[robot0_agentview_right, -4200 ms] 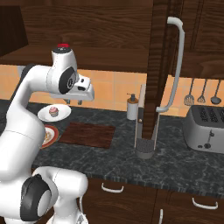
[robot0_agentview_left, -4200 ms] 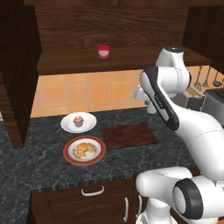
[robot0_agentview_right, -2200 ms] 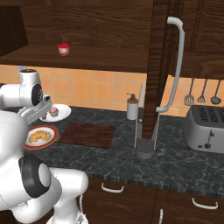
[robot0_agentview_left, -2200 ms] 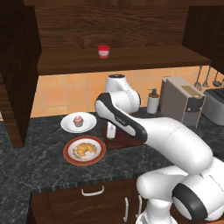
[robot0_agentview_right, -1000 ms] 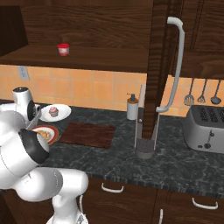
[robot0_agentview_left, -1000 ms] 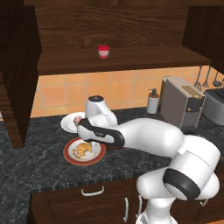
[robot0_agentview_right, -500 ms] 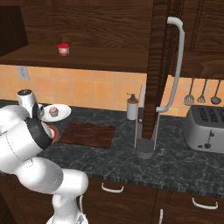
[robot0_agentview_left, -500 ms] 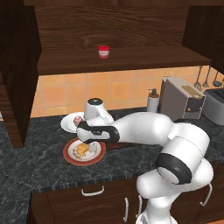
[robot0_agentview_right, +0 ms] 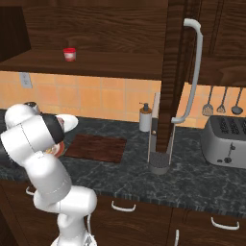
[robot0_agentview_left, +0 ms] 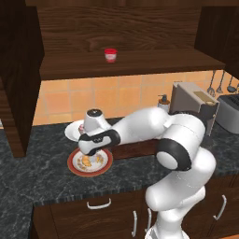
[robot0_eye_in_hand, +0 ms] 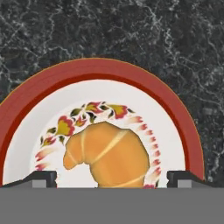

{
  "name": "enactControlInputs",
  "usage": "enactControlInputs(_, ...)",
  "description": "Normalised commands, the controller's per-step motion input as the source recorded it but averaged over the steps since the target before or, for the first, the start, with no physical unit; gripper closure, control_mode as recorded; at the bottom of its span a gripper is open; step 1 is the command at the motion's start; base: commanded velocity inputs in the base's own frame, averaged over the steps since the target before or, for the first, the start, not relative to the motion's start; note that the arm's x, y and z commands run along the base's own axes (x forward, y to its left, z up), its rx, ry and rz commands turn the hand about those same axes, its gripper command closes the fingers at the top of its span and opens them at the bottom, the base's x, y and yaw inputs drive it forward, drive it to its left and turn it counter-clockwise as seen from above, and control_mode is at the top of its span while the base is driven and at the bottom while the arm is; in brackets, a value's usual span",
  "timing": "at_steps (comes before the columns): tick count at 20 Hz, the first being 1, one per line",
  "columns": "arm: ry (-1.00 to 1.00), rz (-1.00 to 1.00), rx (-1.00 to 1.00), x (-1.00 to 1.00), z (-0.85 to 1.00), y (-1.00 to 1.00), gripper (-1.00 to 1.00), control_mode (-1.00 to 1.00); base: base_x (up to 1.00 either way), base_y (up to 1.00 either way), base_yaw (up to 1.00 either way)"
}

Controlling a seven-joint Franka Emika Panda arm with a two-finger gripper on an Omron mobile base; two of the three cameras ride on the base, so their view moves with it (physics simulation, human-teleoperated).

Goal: From the different types of pastries on the counter, select a croissant and place it on the cutting board. Then retrieve a jar of jam from the cabinet and place it alongside the croissant on the cutting board.

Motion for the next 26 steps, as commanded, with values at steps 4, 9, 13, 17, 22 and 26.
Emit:
enactControlInputs(4, 0.0, 0.01, 0.0, 0.0, -0.24, 0.11, -1.0, -1.0, 0.0, 0.0, 0.0)
enactControlInputs(9, 0.0, 0.12, 0.0, 0.0, -0.41, 0.0, -1.0, -1.0, 0.0, 0.0, 0.0)
enactControlInputs(13, 0.0, 0.25, 0.0, 0.06, -0.49, 0.0, -1.0, -1.0, 0.0, 0.0, 0.0)
enactControlInputs(17, 0.0, 0.26, 0.0, 0.24, -0.51, 0.0, -1.0, -1.0, 0.0, 0.0, 0.0)
enactControlInputs(22, 0.0, 0.23, 0.0, 0.05, -0.4, 0.01, 1.0, -1.0, 0.0, 0.0, 0.0)
enactControlInputs(26, 0.0, 0.2, 0.0, 0.0, -0.39, 0.0, 1.0, -1.0, 0.0, 0.0, 0.0)
